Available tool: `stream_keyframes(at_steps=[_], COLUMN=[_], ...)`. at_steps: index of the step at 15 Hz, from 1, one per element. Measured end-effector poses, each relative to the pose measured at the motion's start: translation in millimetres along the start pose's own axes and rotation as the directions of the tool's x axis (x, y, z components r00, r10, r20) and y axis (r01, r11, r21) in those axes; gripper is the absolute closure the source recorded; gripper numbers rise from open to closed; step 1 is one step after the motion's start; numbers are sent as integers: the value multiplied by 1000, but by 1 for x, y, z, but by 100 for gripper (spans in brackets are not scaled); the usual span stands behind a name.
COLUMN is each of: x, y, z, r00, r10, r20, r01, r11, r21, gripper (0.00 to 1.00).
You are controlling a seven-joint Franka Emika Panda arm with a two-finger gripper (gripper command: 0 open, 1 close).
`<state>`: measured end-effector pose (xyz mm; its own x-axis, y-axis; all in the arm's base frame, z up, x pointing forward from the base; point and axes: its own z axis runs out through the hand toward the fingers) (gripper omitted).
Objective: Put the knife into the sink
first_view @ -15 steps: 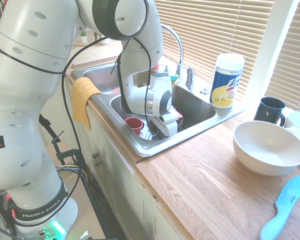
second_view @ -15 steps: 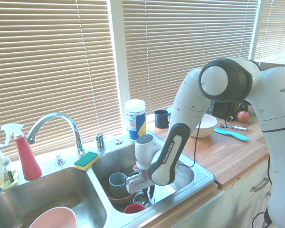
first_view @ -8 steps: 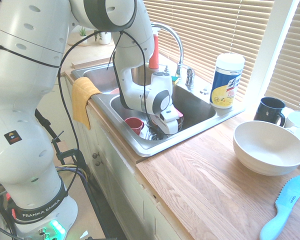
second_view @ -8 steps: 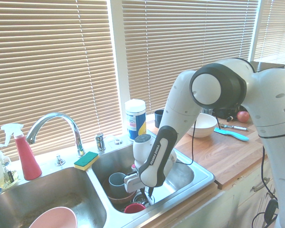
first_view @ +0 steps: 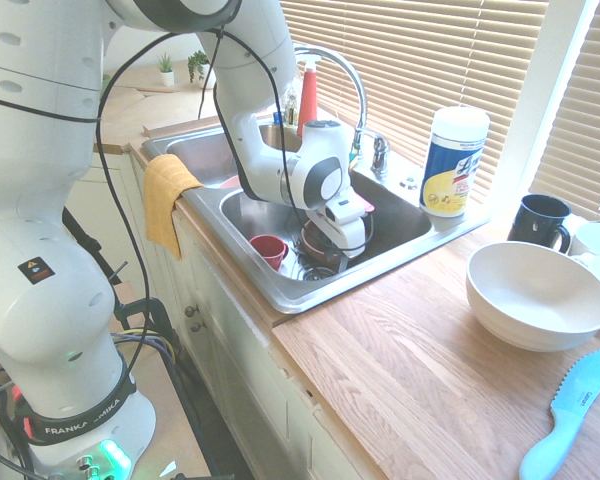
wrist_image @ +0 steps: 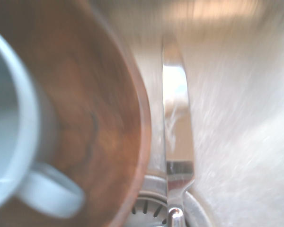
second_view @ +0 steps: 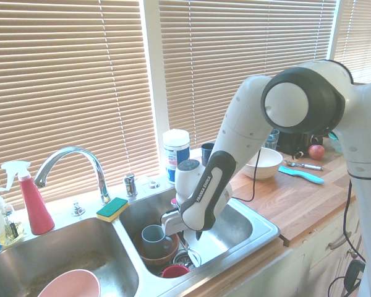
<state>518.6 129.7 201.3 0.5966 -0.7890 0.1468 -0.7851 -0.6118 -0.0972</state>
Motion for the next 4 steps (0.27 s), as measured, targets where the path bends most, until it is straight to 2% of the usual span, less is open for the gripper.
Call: stream_keyframes(at_steps=[4], x=[6], y=[-13], z=[-102], r00=[999], r10=[-3], r20=[-34], r01=[4], r11=[1000], r21=[25], gripper=[0])
